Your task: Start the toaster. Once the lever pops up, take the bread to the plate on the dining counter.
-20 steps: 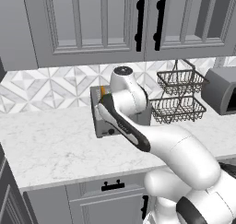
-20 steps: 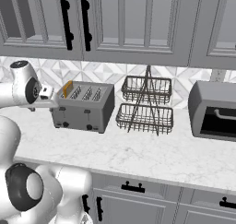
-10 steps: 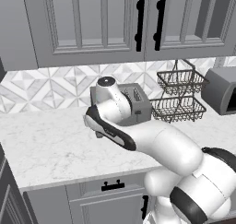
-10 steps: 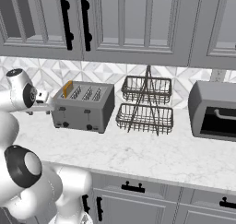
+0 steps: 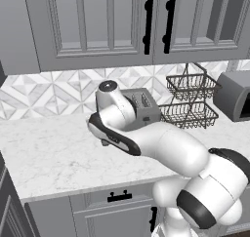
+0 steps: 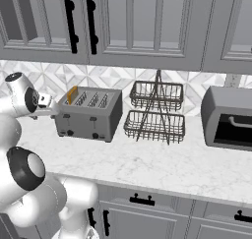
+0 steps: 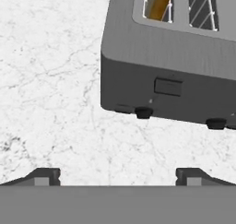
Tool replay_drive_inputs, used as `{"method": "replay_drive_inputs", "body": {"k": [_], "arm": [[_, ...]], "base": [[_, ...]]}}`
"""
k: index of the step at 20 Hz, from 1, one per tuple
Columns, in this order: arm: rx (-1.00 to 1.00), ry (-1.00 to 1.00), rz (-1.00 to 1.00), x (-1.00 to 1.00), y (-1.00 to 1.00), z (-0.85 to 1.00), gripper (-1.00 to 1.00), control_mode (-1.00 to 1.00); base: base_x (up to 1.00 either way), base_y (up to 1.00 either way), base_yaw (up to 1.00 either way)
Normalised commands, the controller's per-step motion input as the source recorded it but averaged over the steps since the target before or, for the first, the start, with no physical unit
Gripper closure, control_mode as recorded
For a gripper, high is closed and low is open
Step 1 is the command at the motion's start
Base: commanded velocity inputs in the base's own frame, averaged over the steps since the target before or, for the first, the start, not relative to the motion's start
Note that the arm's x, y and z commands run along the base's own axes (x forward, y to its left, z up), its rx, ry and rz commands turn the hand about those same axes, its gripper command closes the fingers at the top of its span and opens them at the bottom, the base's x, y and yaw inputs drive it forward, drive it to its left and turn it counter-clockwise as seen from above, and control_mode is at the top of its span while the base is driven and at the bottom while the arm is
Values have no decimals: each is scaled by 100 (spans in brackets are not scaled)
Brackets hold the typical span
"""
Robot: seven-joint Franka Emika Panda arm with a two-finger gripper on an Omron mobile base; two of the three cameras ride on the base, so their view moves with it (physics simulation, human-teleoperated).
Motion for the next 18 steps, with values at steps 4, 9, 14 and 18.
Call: {"method": "replay_drive_inputs", "body": {"k": [4,9,14,18], "arm": [[0,-8,-1,13,-9,0,-100,-100],[0,-5,-2,20,-24,0,-100,-100],[0,-4,0,34,-8,-2,-100,-100],[0,-2,0,36,0,-12,-100,-100]], "base": [[0,0,0],[0,0,0],[0,0,0],[0,0,0]]}}
